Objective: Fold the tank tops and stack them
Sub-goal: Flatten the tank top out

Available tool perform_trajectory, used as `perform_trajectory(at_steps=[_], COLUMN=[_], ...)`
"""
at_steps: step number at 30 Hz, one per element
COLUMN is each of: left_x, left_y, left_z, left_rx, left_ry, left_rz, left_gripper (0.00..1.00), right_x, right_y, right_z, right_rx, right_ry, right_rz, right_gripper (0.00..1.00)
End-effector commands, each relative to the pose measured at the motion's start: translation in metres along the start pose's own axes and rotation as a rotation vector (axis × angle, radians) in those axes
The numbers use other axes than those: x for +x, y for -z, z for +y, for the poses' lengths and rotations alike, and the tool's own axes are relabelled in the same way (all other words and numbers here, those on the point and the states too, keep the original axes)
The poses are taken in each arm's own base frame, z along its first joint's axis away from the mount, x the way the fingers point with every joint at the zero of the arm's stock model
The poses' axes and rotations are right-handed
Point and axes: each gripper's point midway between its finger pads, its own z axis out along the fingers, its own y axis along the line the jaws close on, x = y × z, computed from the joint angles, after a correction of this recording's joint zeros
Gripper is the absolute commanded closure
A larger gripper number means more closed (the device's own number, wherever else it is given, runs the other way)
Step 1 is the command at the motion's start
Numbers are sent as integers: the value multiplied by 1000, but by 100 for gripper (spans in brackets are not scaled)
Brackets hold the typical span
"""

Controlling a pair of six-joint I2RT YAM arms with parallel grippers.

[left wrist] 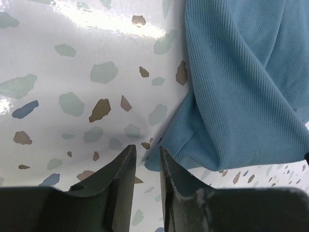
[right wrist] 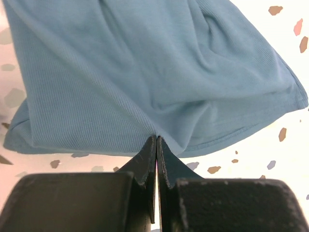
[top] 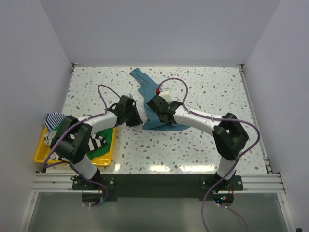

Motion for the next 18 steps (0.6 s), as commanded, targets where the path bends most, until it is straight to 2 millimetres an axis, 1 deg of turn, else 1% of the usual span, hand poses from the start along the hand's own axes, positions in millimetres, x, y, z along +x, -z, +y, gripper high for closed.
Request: perform_trajectory(at_steps=[1,5,7,8,10,11,12,14,16,17,18], left_x=[-2,1,-2,2,-3,1,-3,-3,-6,-3,-7], left_y=[-2,-2,-2,-2,-2,-1,0,3,4,4,5], left_z=[-17,-24,-28,-29,-32,-33,-35,-39,-38,-37,-39], left_rx=[74,86,81,72,51,42,31,13,-14,-24,-36], left_ry=[-52,-83,-106,-120,-142,-162,-170,-195,-207,-227,-231], left_rz=[-6,-3,-14,-7,-31,-27,-45,-56,-79,-73,-89], left_gripper=[69,68,68,68,67,66,66,65,64,64,64], right_x=[-1,5,8,10,11,12,12,12,11,11,11], right_y=[-3,-8,-11,-11,-14,-14,-15,-15,-15,-16,-16], right_z=[-17,-14,-12,-12,-11,-10,-10,-9,-7,-6,-6], right_rx=[63,56,54,53,53,51,50,46,39,36,35], right_ry=[-20,-19,-18,-18,-17,-17,-18,-21,-21,-24,-26], right_rz=[-8,6,12,15,20,21,22,23,22,22,22], right_gripper=[100,100,100,100,100,100,100,100,100,100,100])
